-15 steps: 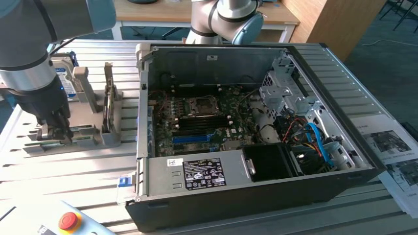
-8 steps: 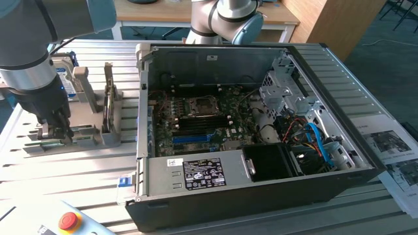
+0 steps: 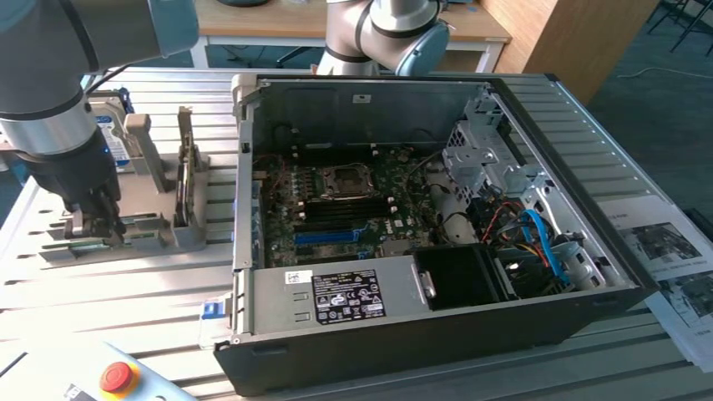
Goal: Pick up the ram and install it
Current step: 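Pick up the ram and move it above insertion slot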
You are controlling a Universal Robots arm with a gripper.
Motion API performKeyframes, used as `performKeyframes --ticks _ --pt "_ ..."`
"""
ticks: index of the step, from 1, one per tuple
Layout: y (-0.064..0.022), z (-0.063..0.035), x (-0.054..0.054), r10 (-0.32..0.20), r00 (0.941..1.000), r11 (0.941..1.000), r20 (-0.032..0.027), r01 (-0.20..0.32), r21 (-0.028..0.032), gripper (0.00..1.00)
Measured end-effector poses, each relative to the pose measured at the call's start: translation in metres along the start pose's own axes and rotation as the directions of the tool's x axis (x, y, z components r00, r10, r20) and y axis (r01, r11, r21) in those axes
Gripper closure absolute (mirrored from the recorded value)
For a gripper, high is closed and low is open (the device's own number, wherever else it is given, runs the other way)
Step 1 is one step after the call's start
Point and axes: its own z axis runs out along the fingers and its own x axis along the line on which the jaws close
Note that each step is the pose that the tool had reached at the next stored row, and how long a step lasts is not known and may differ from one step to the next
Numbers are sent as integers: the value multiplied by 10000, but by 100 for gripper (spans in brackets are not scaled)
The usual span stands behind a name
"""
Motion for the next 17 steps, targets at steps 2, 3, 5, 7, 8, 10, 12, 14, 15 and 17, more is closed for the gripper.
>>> performKeyframes --ticks 2,3,5,7,8,10,12,14,15,17 --pt "0 5 0 0 10000 10000 0 0 -1 78" --pt "0 6 0 0 10000 10000 0 0 0 78" --pt "0 6 0 0 10000 10000 -1 0 -1 78" --pt "0 7 0 0 10000 10000 0 0 0 78" --pt "0 7 0 0 10000 10000 0 0 0 78" --pt "0 7 0 0 10000 10000 0 0 0 78" --pt "0 6 0 0 10000 10000 0 0 0 78" --pt "0 7 0 0 10000 10000 0 0 0 78" --pt "0 7 0 0 10000 10000 0 0 0 78" --pt "0 7 0 0 10000 10000 0 0 0 78"
